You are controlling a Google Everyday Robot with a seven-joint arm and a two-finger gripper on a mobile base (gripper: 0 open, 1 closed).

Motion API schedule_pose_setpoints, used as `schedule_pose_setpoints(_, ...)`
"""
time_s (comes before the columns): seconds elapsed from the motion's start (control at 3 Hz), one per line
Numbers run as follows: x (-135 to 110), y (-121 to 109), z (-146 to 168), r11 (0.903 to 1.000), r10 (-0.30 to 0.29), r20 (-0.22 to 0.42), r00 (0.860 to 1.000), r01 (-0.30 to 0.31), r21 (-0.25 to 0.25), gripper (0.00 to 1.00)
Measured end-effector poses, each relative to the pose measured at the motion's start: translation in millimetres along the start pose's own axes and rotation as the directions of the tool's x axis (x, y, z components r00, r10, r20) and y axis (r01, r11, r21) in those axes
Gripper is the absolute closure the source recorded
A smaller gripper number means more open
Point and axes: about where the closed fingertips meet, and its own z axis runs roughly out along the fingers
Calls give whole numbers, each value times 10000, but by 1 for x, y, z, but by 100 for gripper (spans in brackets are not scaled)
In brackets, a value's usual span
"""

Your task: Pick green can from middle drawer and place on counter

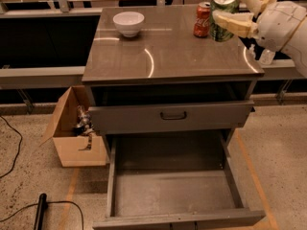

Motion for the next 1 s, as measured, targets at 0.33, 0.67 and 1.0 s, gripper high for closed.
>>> schedule_pose_setpoints(0.33, 11, 1, 35, 9979, 627, 129, 9979, -625, -192, 100)
schedule_pose_setpoints(0.67, 29, 11, 76, 9916, 1219, 218, 9923, -1208, -464, 100)
schedule_pose_setpoints(1.0, 38, 18, 101, 9881, 1385, 222, 9901, -1366, -711, 100)
